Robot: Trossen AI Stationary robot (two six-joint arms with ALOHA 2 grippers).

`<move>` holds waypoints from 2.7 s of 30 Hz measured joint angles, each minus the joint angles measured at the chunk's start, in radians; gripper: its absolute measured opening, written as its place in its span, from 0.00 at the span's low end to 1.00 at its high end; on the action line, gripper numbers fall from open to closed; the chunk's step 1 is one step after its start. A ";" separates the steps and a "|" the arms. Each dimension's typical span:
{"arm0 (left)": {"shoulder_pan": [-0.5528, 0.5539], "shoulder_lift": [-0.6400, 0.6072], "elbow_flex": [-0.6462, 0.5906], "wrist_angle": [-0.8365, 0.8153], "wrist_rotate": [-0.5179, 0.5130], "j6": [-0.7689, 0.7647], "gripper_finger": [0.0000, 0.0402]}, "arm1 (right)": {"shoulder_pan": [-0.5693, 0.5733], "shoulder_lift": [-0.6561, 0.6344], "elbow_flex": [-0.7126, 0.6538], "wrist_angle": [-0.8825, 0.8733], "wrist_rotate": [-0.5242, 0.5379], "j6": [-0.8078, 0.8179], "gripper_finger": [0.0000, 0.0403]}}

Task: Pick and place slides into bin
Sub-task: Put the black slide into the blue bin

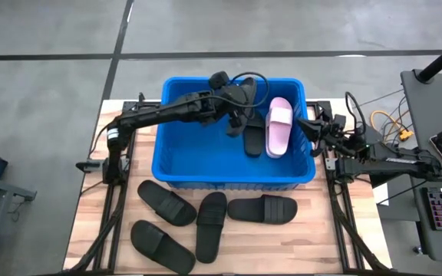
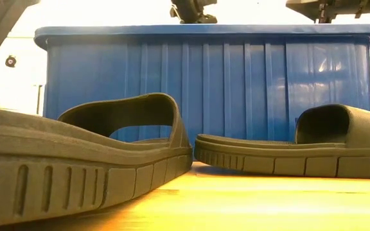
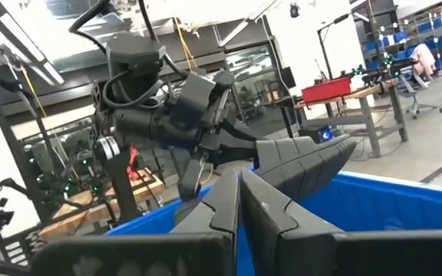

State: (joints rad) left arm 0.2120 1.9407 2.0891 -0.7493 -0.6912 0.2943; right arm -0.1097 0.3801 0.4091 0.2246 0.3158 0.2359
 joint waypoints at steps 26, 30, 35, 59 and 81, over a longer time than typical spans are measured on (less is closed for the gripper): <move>-0.004 -0.005 -0.001 0.008 0.032 0.089 0.00 | -0.035 0.616 0.746 -0.601 0.201 -0.302 0.54; -0.007 -0.012 0.000 0.005 0.025 0.114 0.00 | -0.072 0.694 0.820 -0.705 0.201 -0.351 0.55; -0.017 -0.014 0.005 0.007 -0.021 0.141 0.00 | -0.154 0.736 0.844 -0.738 0.165 -0.293 0.54; -0.045 -0.026 -0.001 0.300 -0.260 0.365 0.00 | -0.282 0.780 0.731 -0.379 -0.245 0.552 0.45; -0.064 -0.026 -0.019 0.439 -0.274 0.376 0.00 | -0.288 0.782 0.670 -0.292 -0.228 0.636 0.65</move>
State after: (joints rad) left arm 0.1482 1.9144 2.0705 -0.3098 -0.9653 0.6704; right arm -0.3977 1.1622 1.0790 -0.0671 0.0875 0.8715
